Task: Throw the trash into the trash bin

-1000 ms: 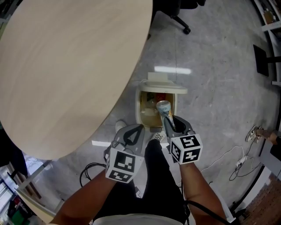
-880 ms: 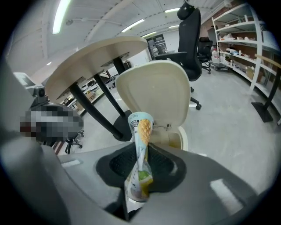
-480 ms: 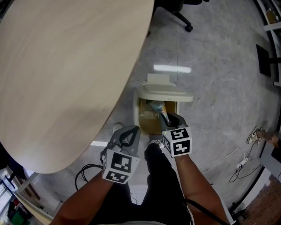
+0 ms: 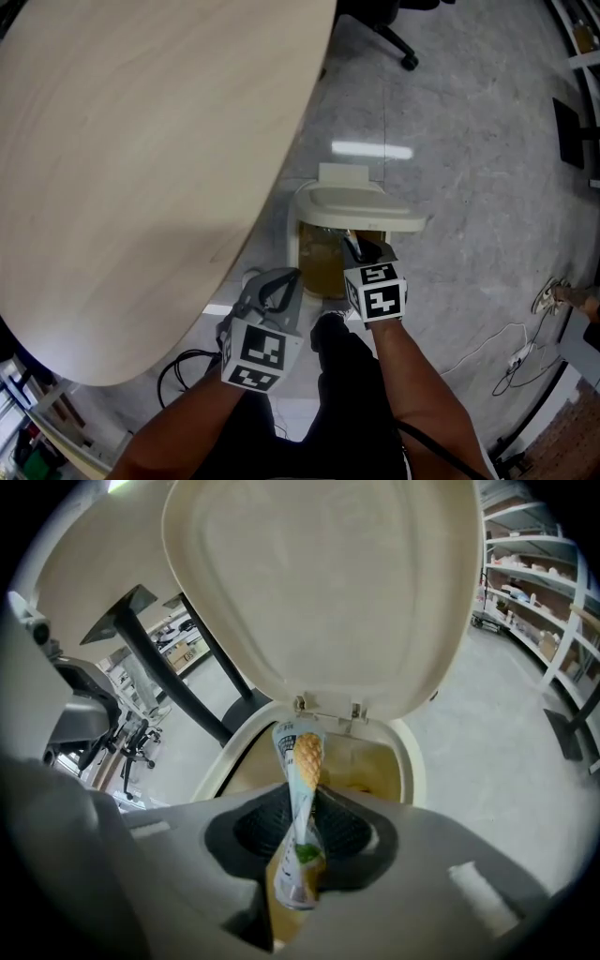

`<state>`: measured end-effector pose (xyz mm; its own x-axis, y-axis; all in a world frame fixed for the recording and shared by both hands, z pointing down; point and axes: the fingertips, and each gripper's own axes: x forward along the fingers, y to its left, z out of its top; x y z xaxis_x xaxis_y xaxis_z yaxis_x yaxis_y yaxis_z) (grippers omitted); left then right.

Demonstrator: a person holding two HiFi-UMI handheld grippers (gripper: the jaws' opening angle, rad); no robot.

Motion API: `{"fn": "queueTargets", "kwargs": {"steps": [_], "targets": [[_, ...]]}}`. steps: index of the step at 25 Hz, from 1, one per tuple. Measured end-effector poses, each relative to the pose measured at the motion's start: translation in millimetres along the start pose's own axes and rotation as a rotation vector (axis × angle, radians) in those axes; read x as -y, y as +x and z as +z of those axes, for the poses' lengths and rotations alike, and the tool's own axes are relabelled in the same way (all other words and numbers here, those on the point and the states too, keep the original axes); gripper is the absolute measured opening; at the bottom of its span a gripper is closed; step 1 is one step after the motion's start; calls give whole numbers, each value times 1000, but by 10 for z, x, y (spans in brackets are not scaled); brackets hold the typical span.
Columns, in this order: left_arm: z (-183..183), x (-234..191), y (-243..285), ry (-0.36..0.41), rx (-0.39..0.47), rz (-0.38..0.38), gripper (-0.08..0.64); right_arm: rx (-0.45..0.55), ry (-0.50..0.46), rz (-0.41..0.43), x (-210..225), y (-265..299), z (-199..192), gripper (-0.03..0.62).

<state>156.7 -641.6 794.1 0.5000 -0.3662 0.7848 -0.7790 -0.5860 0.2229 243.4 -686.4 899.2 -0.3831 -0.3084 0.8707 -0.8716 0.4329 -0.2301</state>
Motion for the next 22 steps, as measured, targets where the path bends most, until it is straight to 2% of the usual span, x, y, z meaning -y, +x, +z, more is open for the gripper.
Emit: {"fn": "queueTargets", "kwargs": {"steps": [5,7,14,20,22], "targets": [[24,23,-41,14,9,2,8,-23,7,-15,30,33,-46,93],[16,9,-13,10,11,3,8,-31,16,-1,24,81,-59,152],[12,-24,41,-16,-6,-4,8,-41,9,41,-56,50,-7,149],[85,125,-90,-49,1,-1,8,-13,-2,76,-159,-337,78,88],[163,198,-135,-46,16,-1,8,24,-1,92,-203,-540,167,30]]}}
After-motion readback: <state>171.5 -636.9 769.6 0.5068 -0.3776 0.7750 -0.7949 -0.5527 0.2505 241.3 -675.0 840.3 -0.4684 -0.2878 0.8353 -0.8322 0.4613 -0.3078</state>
